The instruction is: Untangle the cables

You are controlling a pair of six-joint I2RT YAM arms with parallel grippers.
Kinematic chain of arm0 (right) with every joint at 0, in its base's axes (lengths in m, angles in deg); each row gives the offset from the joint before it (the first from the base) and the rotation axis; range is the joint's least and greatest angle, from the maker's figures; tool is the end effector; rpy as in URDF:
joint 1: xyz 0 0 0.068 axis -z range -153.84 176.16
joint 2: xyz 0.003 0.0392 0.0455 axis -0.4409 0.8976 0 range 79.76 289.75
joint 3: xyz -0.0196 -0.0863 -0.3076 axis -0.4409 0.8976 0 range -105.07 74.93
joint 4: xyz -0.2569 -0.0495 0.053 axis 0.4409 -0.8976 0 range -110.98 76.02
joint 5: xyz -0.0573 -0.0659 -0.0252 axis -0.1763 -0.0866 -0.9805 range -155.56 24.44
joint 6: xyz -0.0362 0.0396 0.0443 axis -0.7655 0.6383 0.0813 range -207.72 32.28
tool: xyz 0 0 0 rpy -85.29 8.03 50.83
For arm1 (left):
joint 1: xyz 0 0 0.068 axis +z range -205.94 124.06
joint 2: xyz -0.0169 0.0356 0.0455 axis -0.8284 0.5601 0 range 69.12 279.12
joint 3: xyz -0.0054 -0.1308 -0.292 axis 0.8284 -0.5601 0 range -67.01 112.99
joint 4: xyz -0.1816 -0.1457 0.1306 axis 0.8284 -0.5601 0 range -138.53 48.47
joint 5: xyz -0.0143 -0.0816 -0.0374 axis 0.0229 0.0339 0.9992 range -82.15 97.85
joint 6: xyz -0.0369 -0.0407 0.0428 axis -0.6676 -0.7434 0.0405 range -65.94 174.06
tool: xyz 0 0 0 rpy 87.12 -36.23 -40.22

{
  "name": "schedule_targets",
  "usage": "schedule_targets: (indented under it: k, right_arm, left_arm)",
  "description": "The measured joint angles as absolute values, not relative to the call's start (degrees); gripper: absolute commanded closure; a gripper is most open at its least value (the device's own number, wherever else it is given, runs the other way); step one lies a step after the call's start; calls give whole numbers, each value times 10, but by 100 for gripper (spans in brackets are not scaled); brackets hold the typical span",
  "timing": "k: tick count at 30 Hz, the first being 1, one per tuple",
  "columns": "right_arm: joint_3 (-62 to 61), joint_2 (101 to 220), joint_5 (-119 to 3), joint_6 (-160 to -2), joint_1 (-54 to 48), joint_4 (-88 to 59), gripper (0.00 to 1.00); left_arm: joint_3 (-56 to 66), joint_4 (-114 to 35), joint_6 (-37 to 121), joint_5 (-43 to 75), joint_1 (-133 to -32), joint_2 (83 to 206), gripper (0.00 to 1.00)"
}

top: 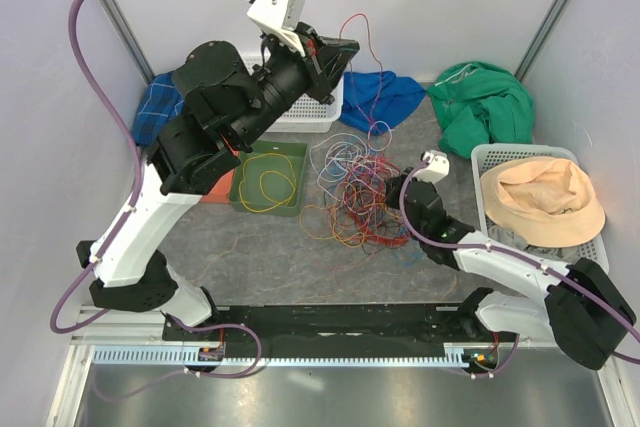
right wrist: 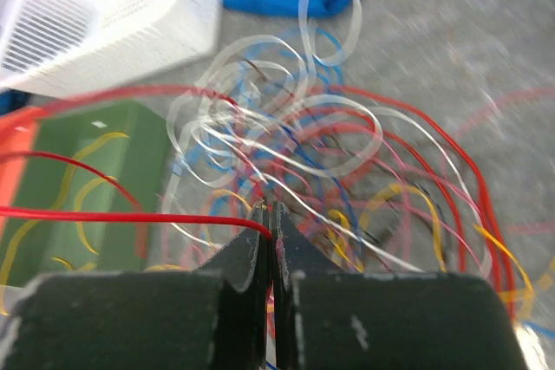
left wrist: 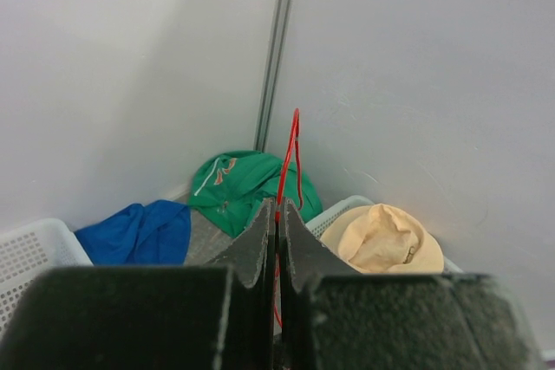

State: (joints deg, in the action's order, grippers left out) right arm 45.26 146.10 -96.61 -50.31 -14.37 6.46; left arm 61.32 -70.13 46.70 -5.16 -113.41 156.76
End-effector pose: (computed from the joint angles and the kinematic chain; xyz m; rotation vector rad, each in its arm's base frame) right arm 0.2084 0.1397 0.2640 0.3258 1.8079 0.4603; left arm 0.1639 -0.2330 0.6618 0.4131 1.3487 -0.7915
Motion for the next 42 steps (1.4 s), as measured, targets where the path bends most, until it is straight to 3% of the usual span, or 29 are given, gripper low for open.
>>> schedule_targets:
  k: [13,16,17,20,23,31,42]
  right_arm:
    - [565,1432,-937,-408,-134,-64,100]
    - [575,1418,-929,-403,-134,-77,65]
    - [576,1411,-928,-403,-134,-81,43]
    - [575,1380,-923,-412,-134,-89,19]
    - [572,1330,-921,-425,-134,-103,3]
    - [520,1126,-816,-508,-134,-70,2]
    - [483,1185,-661,-558,-134,-13,3]
  left_arm:
    - [646,-584,526,-84,-1134,1533,98]
    - [657,-562,532,-83,-1134,1528,98]
    - [661,-557,533,-84,-1134,1528,98]
    - [665,-551,538,-86,-1134,1535,98]
    - [665,-554,545,-94,-1134,1551,98]
    - [662,-583,559,-118,-1134,1600,98]
    - [661,-594,561,-118,-1134,1608,98]
